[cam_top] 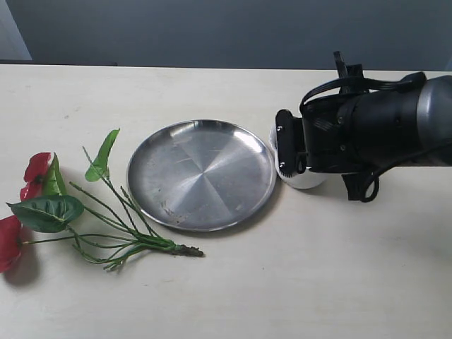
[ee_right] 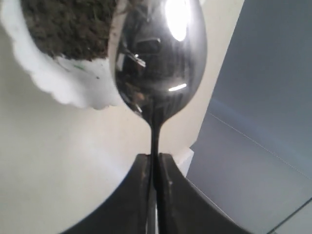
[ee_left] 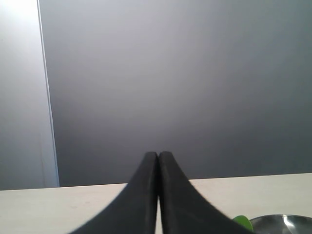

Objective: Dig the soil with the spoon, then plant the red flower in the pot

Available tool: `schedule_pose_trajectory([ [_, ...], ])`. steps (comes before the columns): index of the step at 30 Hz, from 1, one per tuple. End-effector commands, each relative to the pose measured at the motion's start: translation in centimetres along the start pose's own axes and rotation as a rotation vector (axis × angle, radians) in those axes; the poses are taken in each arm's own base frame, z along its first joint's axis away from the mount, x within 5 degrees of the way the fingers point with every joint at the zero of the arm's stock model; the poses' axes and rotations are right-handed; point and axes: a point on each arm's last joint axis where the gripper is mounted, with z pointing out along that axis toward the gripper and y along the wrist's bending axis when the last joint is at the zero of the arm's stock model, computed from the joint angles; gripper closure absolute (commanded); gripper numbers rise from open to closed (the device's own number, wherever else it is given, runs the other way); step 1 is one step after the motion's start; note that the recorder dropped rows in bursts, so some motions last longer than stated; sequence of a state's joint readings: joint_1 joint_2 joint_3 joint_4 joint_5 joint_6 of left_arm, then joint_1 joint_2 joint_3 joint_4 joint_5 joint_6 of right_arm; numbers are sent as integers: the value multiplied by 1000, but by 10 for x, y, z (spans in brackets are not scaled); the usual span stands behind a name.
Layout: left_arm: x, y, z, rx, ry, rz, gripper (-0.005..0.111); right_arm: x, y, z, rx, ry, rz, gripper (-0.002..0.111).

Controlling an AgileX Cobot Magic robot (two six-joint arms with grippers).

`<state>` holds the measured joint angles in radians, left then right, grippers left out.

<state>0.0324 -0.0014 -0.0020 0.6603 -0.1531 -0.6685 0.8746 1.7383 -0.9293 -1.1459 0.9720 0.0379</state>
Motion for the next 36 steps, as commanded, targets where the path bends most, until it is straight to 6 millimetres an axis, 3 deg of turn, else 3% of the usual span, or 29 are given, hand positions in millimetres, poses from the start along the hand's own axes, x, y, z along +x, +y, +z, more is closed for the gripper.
schedule_pose_trajectory([
  [1, 0, -1, 0, 9, 0, -5, 106, -3, 3, 0, -50, -27, 38, 109],
  [5, 0, -1, 0, 9, 0, -5, 106, 2, 3, 3, -27, 51, 55, 109],
  [9, 0, -1, 0, 9, 0, -5, 106, 11, -10, -10, 18, 47, 167, 109],
  [15, 1, 0, 0, 8, 2, -5, 106, 25, -44, -48, -61, -15, 444, 109],
  [18, 1, 0, 0, 8, 2, -5, 106, 22, -63, -73, -204, -112, 636, 109],
  [22, 1, 0, 0, 8, 2, -5, 106, 5, -85, -108, -462, -316, 855, 109],
  [26, 1, 0, 0, 8, 2, -5, 106, -23, -100, -122, -630, -452, 870, 109],
  [30, 1, 0, 0, 8, 2, -5, 106, -65, -102, -107, -734, -454, 854, 109],
  [36, 1, 0, 0, 8, 2, -5, 106, -130, -86, -54, -780, -358, 806, 109],
])
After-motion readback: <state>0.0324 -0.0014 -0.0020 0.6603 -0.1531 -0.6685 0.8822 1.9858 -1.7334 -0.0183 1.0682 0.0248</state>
